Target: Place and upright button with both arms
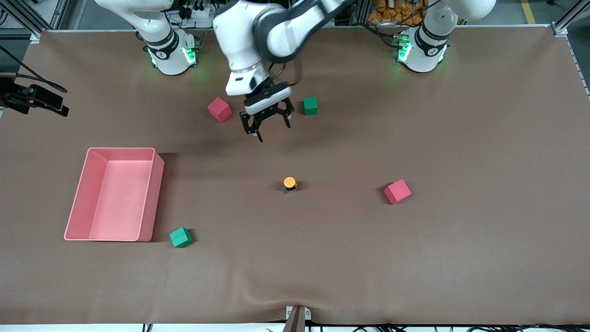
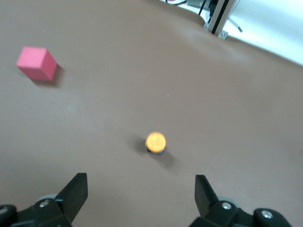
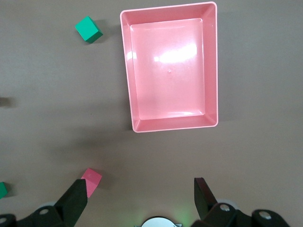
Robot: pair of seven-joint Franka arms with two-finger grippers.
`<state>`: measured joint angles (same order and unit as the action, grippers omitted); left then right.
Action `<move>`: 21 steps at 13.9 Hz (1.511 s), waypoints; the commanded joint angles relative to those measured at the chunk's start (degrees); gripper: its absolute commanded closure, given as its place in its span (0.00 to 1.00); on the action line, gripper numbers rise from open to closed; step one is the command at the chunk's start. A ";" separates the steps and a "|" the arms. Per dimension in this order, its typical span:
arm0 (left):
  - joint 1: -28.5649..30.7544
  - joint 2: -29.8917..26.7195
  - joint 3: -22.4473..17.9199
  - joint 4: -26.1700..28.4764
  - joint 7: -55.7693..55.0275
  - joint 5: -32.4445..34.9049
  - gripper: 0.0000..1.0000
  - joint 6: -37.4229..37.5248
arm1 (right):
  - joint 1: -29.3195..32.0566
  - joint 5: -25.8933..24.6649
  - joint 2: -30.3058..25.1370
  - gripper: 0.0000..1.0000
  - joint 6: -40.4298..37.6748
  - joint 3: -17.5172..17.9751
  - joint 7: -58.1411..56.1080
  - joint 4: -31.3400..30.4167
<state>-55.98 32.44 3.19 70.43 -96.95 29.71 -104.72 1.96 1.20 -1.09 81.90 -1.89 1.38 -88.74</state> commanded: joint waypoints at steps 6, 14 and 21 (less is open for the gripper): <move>20.27 -17.83 0.76 3.05 25.30 -18.44 0.00 7.77 | 1.03 0.21 -0.76 0.00 -0.25 0.75 -0.85 -0.56; 40.67 -28.30 0.85 2.96 59.33 -27.24 0.00 18.22 | 1.03 0.21 -0.76 0.00 -0.25 0.75 -0.85 -0.56; 49.64 -29.19 0.77 2.79 73.99 -27.33 0.00 25.35 | 0.94 0.21 -0.76 0.00 -0.25 0.75 -0.85 -0.56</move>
<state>-9.21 4.16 3.32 72.26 -25.98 3.14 -80.02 1.99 1.20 -1.08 81.88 -1.85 1.37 -88.84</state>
